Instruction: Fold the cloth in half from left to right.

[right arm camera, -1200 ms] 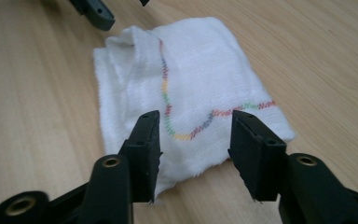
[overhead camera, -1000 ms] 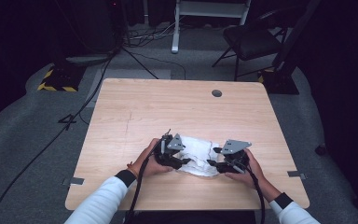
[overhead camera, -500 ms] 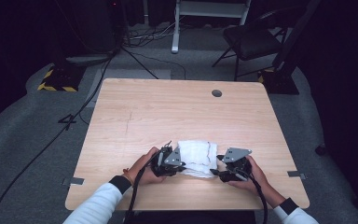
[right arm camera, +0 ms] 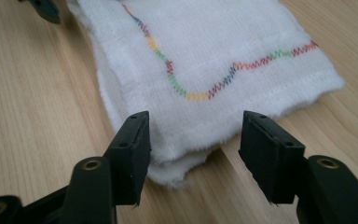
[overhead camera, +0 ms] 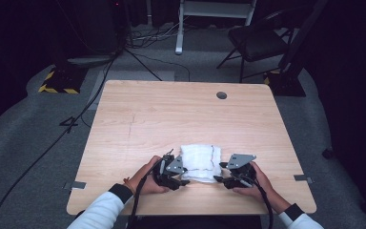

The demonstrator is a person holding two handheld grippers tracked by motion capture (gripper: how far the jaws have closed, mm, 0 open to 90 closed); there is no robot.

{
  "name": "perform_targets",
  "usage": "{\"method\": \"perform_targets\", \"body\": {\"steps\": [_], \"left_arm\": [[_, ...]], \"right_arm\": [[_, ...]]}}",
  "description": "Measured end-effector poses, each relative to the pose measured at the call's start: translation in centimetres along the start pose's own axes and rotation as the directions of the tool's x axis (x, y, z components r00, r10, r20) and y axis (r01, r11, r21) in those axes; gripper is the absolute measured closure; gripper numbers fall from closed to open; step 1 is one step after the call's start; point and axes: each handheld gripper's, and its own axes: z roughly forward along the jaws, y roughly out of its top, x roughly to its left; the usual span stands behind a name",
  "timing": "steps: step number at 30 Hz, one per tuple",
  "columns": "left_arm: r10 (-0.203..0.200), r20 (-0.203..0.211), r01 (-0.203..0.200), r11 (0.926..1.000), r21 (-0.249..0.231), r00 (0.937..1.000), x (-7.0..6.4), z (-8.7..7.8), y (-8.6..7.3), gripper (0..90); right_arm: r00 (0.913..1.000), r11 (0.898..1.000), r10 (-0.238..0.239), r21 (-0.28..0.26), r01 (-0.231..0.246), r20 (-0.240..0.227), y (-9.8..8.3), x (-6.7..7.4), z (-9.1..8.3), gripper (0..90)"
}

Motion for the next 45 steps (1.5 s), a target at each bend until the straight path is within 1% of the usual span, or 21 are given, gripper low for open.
{"method": "perform_targets", "body": {"steps": [1,3,5,6,8,9,10,12,13,16,18,20,24,28,30,34,38,39,41,43,45], "left_arm": [[-0.001,-0.026,0.001,1.0000,0.005,0.9997,-0.1,-0.2,0.0,37.2],[-0.013,-0.034,0.013,0.9999,-0.007,0.9993,-0.2,-0.5,-0.2,31.7],[-0.055,-0.107,0.053,0.9982,-0.027,0.9927,-0.3,-1.7,-0.8,26.5],[-0.081,-0.125,0.077,0.9964,-0.035,0.9888,-0.3,-2.1,-1.0,24.4],[-0.105,-0.142,0.099,0.9940,-0.045,0.9843,0.0,-2.8,-1.6,23.5],[-0.124,-0.157,0.118,0.9919,-0.047,0.9798,0.1,-2.9,-1.8,22.4],[-0.143,-0.167,0.136,0.9892,-0.054,0.9755,0.2,-3.0,-1.9,22.0],[-0.157,-0.183,0.150,0.9872,-0.055,0.9705,0.6,-2.8,-1.9,22.0],[-0.159,-0.180,0.151,0.9869,-0.057,0.9709,0.8,-2.6,-1.8,22.0],[-0.182,-0.138,0.177,0.9830,-0.047,0.9734,1.3,-1.4,-1.6,22.0],[-0.167,-0.122,0.167,0.9859,-0.016,0.9784,1.6,-0.6,-1.5,22.0],[-0.167,-0.103,0.168,0.9858,-0.003,0.9805,1.9,0.1,-1.4,21.4],[-0.167,-0.097,0.169,0.9855,0.012,0.9811,2.2,1.0,-1.0,19.0],[-0.170,-0.098,0.171,0.9852,0.003,0.9805,2.7,1.6,-0.6,18.0],[-0.178,-0.107,0.178,0.9839,-0.008,0.9782,3.0,1.8,-0.5,17.8],[-0.203,-0.126,0.203,0.9791,-0.016,0.9710,4.1,2.2,-0.1,17.9],[-0.227,-0.146,0.226,0.9738,-0.027,0.9629,5.5,2.4,0.0,17.9],[-0.227,-0.149,0.225,0.9738,-0.029,0.9623,5.9,2.4,-0.1,17.9],[-0.246,-0.164,0.243,0.9693,-0.037,0.9553,6.5,2.4,-0.1,17.9],[-0.255,-0.173,0.252,0.9670,-0.038,0.9514,7.1,2.4,-0.1,17.9],[-0.266,-0.183,0.264,0.9639,-0.038,0.9464,7.6,2.4,-0.2,17.9]], "right_arm": [[1.0000,1.000,0.004,0.006,-0.004,-0.001,-0.2,0.0,-0.1,43.0],[1.0000,1.000,0.007,0.024,-0.007,0.001,-0.7,0.0,-0.3,42.4],[1.0000,1.000,0.006,0.019,-0.006,0.006,-0.9,0.1,-0.6,41.2],[0.9998,1.000,0.009,0.011,-0.010,0.015,-0.8,0.1,-0.8,40.4],[0.9996,1.000,0.014,-0.018,-0.014,0.022,-0.6,-0.1,-1.2,39.7],[0.9994,0.999,0.018,-0.027,-0.017,0.031,-0.4,-0.1,-1.3,39.0],[0.9990,0.999,0.021,-0.037,-0.020,0.039,-0.3,-0.1,-1.4,38.2],[0.9989,0.999,0.021,-0.046,-0.019,0.042,0.0,-0.1,-1.3,37.4],[0.9987,0.999,0.018,-0.046,-0.016,0.047,0.1,-0.1,-1.2,37.4],[0.9990,0.998,0.025,-0.060,-0.023,0.036,0.6,0.0,-0.9,37.5],[0.9994,0.998,0.023,-0.063,-0.022,0.026,1.1,0.1,-0.4,37.7],[0.9998,0.998,0.009,-0.058,-0.008,0.016,1.7,0.3,0.3,39.2],[0.9999,0.999,0.011,-0.031,-0.011,-0.001,2.3,0.2,1.8,39.6],[0.9987,0.999,0.034,-0.020,-0.035,-0.038,2.4,-0.6,2.6,39.0],[0.9976,0.999,0.044,-0.013,-0.045,-0.053,2.4,-1.1,2.8,39.3],[0.9985,0.999,0.047,-0.002,-0.047,-0.030,2.8,-2.1,3.1,39.5],[0.9982,0.998,0.059,-0.002,-0.059,-0.009,3.2,-3.5,3.7,39.5],[0.9981,0.998,0.062,-0.002,-0.062,-0.007,3.3,-3.9,3.9,39.5],[0.9973,0.997,0.073,0.002,-0.073,0.004,3.6,-4.5,4.2,39.5],[0.9965,0.997,0.075,-0.008,-0.075,0.037,3.9,-5.0,4.5,39.9],[0.9948,0.995,0.094,-0.019,-0.093,0.040,4.1,-5.4,4.9,40.2]]}}
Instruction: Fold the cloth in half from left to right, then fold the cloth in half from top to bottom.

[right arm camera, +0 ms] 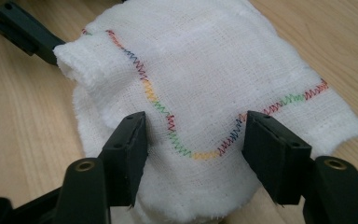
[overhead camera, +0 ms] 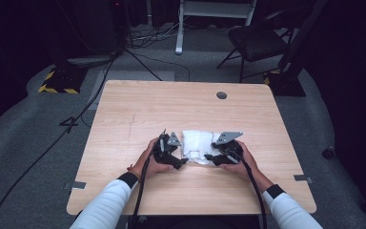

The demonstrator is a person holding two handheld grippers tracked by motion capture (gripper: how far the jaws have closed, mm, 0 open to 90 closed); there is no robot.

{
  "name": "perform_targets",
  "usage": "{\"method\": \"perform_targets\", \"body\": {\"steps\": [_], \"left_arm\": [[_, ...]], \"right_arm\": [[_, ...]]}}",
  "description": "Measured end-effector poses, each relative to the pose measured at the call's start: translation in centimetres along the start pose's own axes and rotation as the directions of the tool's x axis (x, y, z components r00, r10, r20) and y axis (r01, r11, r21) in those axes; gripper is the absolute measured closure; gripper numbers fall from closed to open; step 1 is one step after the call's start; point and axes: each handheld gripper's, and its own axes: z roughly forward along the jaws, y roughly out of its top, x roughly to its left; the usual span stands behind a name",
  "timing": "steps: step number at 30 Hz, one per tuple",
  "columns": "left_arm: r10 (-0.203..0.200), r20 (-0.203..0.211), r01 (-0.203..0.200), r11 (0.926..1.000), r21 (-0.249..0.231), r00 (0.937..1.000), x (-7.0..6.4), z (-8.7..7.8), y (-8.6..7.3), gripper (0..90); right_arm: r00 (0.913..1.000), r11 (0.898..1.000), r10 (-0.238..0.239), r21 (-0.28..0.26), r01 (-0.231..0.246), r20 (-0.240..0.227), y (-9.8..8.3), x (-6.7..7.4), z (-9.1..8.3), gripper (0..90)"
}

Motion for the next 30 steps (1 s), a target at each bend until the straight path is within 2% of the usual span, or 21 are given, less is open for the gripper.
{"method": "perform_targets", "body": {"steps": [5,10,13,15,21,27,29,30], "left_arm": [[-0.008,-0.027,0.008,1.0000,0.003,0.9996,0.7,-0.1,0.0,17.8],[0.045,-0.073,-0.044,0.9990,0.012,0.9963,0.3,-0.7,0.4,19.7],[0.078,-0.090,-0.077,0.9970,0.013,0.9929,-0.1,-1.4,0.7,19.8],[0.076,-0.088,-0.075,0.9971,0.012,0.9932,-0.2,-1.8,0.7,19.7],[0.110,-0.091,-0.109,0.9939,0.020,0.9898,-0.6,-3.2,0.4,19.0],[0.109,-0.136,-0.111,0.9939,-0.001,0.9846,-0.9,-4.9,0.1,20.3],[0.117,-0.171,-0.118,0.9930,0.004,0.9783,-1.1,-5.3,0.0,20.2],[0.116,-0.179,-0.118,0.9931,-0.001,0.9771,-1.2,-5.5,-0.2,20.3]], "right_arm": [[0.9994,1.000,-0.017,0.006,0.016,0.029,0.7,-0.4,0.5,40.7],[0.9988,1.000,-0.026,0.000,0.026,0.041,1.3,-0.5,0.3,40.2],[0.9983,0.999,-0.037,-0.007,0.037,0.046,1.5,-0.3,-0.4,39.1],[0.9975,0.999,-0.049,-0.008,0.050,0.050,1.7,-0.2,-0.9,38.0],[0.9968,0.998,-0.063,-0.028,0.065,0.049,1.7,0.1,-2.7,35.5],[0.9967,0.998,-0.057,-0.022,0.058,0.057,1.3,0.0,-4.6,33.5],[0.9966,0.998,-0.057,-0.015,0.058,0.060,0.9,0.0,-5.1,33.0],[0.9965,0.998,-0.057,-0.012,0.057,0.062,0.7,0.1,-5.4,32.8]]}}
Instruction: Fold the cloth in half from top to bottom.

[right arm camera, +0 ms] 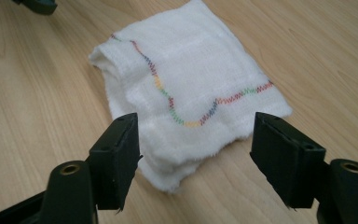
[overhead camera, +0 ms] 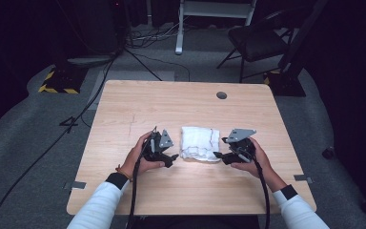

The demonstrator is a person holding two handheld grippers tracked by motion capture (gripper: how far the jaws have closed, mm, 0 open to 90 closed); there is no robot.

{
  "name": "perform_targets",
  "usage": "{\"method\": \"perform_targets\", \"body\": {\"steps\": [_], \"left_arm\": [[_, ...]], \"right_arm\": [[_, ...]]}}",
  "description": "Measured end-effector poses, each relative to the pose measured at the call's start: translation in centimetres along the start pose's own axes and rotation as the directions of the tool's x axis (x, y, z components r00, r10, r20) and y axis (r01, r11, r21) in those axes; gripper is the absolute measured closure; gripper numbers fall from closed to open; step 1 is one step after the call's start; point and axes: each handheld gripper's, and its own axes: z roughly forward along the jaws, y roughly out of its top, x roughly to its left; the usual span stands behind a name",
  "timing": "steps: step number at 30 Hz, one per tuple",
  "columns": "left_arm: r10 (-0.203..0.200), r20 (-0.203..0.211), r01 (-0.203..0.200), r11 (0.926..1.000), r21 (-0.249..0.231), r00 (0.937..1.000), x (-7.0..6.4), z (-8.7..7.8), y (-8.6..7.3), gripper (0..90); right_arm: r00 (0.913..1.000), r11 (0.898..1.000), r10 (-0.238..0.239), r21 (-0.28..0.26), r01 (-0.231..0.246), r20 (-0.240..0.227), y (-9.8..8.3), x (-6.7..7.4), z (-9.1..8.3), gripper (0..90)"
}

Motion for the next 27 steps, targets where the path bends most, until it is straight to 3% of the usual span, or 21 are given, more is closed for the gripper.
{"method": "perform_targets", "body": {"steps": [12,21,27], "left_arm": [[0.005,-0.037,-0.004,0.9995,0.031,0.9993,-1.2,-2.3,-2.7,19.7],[-0.005,-0.088,0.010,0.9982,0.059,0.9961,-1.9,-3.5,-4.7,19.2],[0.011,-0.098,-0.002,0.9959,0.090,0.9951,-2.3,-4.0,-5.9,19.0]], "right_arm": [[0.9980,1.000,0.010,0.021,-0.012,0.062,-3.4,0.2,-3.3,32.9],[0.9950,0.998,0.020,0.054,-0.025,0.098,-5.6,0.3,-4.5,32.0],[0.9929,0.996,0.037,0.074,-0.046,0.113,-7.3,0.2,-5.1,30.9]]}}
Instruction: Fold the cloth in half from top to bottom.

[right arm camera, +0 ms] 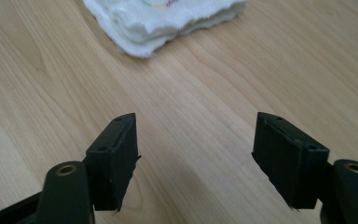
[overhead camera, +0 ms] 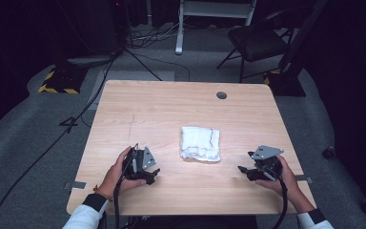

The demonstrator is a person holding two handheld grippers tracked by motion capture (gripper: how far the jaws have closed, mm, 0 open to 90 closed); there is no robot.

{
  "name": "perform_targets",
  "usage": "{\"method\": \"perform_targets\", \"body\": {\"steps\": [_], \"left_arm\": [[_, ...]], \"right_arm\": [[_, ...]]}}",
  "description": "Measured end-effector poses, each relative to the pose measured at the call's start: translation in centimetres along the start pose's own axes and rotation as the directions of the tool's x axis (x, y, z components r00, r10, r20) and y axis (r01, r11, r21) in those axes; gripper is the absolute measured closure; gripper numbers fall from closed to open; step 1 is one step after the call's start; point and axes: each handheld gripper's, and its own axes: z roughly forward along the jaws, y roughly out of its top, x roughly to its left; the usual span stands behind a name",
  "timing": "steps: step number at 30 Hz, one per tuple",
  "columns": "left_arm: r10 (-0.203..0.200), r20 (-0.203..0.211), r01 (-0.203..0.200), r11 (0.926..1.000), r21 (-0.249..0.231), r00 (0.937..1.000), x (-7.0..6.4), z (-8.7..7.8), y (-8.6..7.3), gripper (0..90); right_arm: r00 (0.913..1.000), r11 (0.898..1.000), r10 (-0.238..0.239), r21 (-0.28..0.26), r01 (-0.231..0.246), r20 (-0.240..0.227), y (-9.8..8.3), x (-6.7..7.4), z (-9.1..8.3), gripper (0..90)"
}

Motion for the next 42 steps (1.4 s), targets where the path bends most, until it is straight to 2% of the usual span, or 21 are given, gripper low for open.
{"method": "perform_targets", "body": {"steps": [4,6,11,14,16,19,21,23,25,26,28,33,39,42], "left_arm": [[-0.003,-0.017,0.003,1.0000,0.009,0.9998,0.0,-0.2,-0.9,18.1],[-0.011,-0.021,0.011,0.9998,0.014,0.9997,0.1,-0.3,-1.3,17.9],[-0.054,-0.004,0.054,0.9984,0.016,0.9985,0.5,-0.9,-2.5,18.5],[-0.095,0.030,0.094,0.9953,0.023,0.9950,1.0,-1.2,-3.4,18.5],[-0.118,0.041,0.117,0.9928,0.028,0.9922,1.3,-1.2,-3.9,18.4],[-0.103,0.035,0.102,0.9944,0.029,0.9941,1.6,-1.2,-4.4,17.7],[-0.103,0.031,0.103,0.9945,0.020,0.9942,1.7,-1.2,-4.6,17.6],[-0.142,0.054,0.142,0.9899,0.006,0.9884,1.8,-1.2,-4.9,18.5],[-0.190,0.081,0.191,0.9815,-0.007,0.9784,2.1,-1.0,-5.4,17.8],[-0.214,0.105,0.217,0.9760,-0.018,0.9712,2.3,-0.9,-5.6,17.9],[-0.270,0.148,0.278,0.9599,-0.038,0.9516,2.5,-0.5,-6.0,17.8],[-0.268,0.148,0.277,0.9600,-0.042,0.9520,2.5,-0.4,-6.0,16.8],[-0.265,0.147,0.274,0.9607,-0.042,0.9528,2.5,-0.4,-6.0,16.8],[-0.266,0.148,0.274,0.9607,-0.042,0.9527,2.5,-0.4,-6.0,16.8]], "right_arm": [[0.9998,1.000,0.018,0.017,-0.018,-0.004,-1.2,-0.5,-0.3,30.6],[0.9994,0.999,0.032,0.008,-0.031,-0.012,-2.0,-1.0,-0.5,30.6],[0.9974,0.997,0.071,0.013,-0.071,-0.008,-4.1,-2.1,-1.0,30.2],[0.9954,0.995,0.095,0.026,-0.096,0.013,-5.2,-2.5,-1.1,30.1],[0.9925,0.992,0.122,0.026,-0.122,0.006,-6.0,-2.7,-1.2,30.1],[0.9872,0.987,0.159,0.010,-0.159,0.006,-7.1,-3.1,-1.5,30.0],[0.9828,0.984,0.180,-0.001,-0.180,0.039,-7.8,-3.5,-1.9,29.0],[0.9754,0.976,0.218,-0.022,-0.217,0.033,-8.5,-3.8,-2.0,24.3],[0.9633,0.962,0.268,-0.049,-0.267,0.008,-9.3,-4.3,-1.9,20.9],[0.9606,0.959,0.277,-0.056,-0.276,0.013,-9.5,-4.4,-1.9,20.4],[0.9596,0.958,0.281,-0.059,-0.279,0.019,-9.5,-4.6,-1.8,18.7],[0.9579,0.956,0.286,-0.075,-0.284,0.023,-9.5,-4.6,-1.6,18.6],[0.9494,0.948,0.311,-0.083,-0.307,0.043,-9.2,-4.6,-1.4,22.5],[0.9493,0.948,0.311,-0.083,-0.307,0.043,-9.2,-4.5,-1.4,22.5]]}}
